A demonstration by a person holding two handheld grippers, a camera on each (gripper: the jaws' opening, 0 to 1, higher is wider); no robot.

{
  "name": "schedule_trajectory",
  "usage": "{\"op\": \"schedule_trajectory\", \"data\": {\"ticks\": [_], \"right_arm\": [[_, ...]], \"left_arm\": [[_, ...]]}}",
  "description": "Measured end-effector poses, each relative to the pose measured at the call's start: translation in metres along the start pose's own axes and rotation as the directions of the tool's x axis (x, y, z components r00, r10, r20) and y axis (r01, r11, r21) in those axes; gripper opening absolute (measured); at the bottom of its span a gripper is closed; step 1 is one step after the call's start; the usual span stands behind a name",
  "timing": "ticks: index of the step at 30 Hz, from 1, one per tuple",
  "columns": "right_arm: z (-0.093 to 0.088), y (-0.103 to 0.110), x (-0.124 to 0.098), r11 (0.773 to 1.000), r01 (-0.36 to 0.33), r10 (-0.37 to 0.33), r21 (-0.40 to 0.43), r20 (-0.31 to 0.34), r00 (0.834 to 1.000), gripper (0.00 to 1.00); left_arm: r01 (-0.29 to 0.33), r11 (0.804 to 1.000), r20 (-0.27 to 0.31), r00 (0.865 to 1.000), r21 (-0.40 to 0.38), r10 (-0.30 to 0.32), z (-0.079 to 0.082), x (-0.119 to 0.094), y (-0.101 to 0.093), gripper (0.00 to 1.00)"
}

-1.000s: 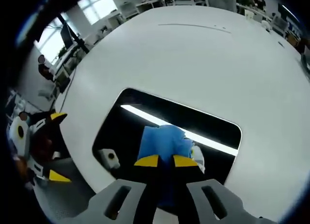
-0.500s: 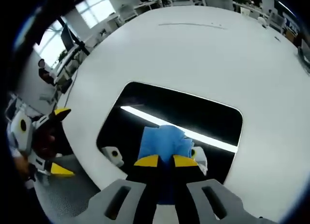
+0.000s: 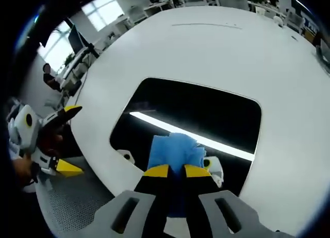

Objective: Wipe the mirror surface with the cleaning cloth until all visible marks leave the cleaned area.

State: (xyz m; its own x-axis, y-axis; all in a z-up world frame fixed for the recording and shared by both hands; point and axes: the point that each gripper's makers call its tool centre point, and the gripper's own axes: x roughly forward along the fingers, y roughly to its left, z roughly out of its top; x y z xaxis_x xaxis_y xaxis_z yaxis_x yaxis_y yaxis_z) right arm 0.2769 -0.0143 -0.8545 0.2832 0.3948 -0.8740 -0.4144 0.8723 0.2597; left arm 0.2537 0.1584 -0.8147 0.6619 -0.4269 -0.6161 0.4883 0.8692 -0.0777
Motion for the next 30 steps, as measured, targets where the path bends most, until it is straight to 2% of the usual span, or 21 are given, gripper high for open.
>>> {"op": "schedule_trajectory", "data": {"ticks": [14, 30], "right_arm": [[-0.011, 0.007, -0.003, 1.000, -0.015, 0.015, -0.008, -0.008, 1.000, 0.04], [-0.012, 0.007, -0.003, 1.000, -0.026, 0.026, -0.001, -0.005, 1.000, 0.04]], "left_arm": [[0.001, 1.000, -0.002, 1.000, -0.001, -0.001, 0.000, 0.000, 0.000, 0.99], [0.003, 1.000, -0.007, 1.000, 0.003, -0.003, -0.001, 0.001, -0.001, 0.99]]}}
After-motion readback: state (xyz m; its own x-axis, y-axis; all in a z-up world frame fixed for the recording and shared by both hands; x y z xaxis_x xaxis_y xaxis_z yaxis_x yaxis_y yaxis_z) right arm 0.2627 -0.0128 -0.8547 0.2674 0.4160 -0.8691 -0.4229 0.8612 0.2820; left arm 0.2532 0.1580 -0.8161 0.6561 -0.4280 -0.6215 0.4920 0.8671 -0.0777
